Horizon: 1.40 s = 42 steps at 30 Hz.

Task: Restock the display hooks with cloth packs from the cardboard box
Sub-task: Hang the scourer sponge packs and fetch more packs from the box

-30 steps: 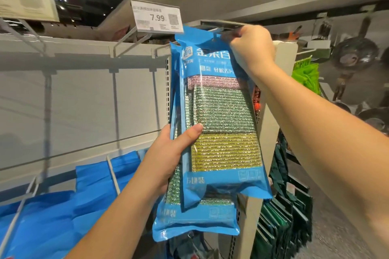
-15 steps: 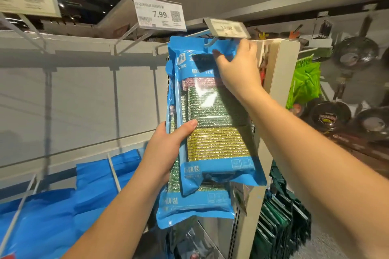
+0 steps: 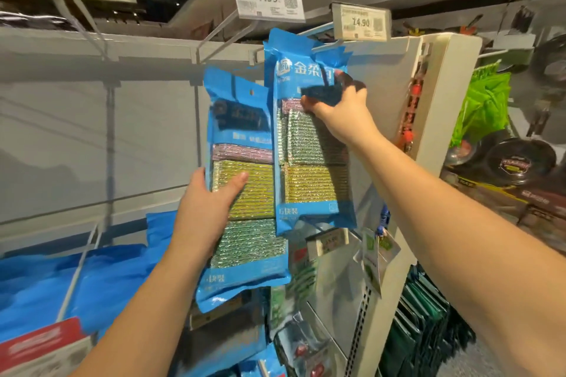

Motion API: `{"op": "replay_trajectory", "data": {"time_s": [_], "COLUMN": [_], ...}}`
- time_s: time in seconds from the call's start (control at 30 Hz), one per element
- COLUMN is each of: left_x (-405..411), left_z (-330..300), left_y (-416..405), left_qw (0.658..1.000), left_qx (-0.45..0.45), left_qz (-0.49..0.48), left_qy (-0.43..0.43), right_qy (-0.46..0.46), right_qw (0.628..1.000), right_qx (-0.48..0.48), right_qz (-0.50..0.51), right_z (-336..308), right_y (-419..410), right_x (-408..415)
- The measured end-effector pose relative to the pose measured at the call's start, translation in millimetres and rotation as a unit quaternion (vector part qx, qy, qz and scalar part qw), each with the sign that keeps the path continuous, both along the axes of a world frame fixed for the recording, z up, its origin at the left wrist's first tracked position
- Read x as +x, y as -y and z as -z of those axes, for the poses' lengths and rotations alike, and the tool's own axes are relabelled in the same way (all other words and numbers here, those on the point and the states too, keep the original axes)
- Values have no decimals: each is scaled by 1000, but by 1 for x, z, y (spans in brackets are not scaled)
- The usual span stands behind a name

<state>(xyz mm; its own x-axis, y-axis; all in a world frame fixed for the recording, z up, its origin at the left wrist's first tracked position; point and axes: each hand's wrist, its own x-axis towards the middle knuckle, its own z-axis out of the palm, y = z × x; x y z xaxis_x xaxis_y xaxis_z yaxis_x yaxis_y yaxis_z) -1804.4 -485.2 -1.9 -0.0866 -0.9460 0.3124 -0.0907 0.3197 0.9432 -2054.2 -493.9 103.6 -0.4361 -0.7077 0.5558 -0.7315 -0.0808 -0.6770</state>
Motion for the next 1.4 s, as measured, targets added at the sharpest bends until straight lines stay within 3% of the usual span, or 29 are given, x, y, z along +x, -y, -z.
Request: {"op": "replay_trajectory", "data": {"time_s": [0.2,0.43,0.6,0.7,1.0,1.17,1.4], "left_x": [33,25,6,-12,-71,-90,-100], "left_z": [12,9,6,3,-13,-31,-44], "left_y": [-9,-22,-26,-28,-27,-23,-14], "left_qw": [999,995,994,991,978,975,970], "left_qx": [-27,-15,-14,-9,4,-18,-22], "left_qz": [-22,76,105,125,187,201,218], "left_qy": [-10,-55,-40,-45,-91,-91,-101], "right_qy": [-1,-34,-44,-85,-186,-291,-297], "right_qw": [999,999,986,979,969,949,945], "right_qx": [-36,-22,-162,-183,-160,-98,-77], "right_qz": [-3,12,8,-8,-11,69,109], "right_z": [11,8,-14,-26,-43,-55,-61], "right_y": [14,8,-26,-46,-67,-65,-62], "right_x": [-4,-7,-10,-14,-22,-24,-27]}}
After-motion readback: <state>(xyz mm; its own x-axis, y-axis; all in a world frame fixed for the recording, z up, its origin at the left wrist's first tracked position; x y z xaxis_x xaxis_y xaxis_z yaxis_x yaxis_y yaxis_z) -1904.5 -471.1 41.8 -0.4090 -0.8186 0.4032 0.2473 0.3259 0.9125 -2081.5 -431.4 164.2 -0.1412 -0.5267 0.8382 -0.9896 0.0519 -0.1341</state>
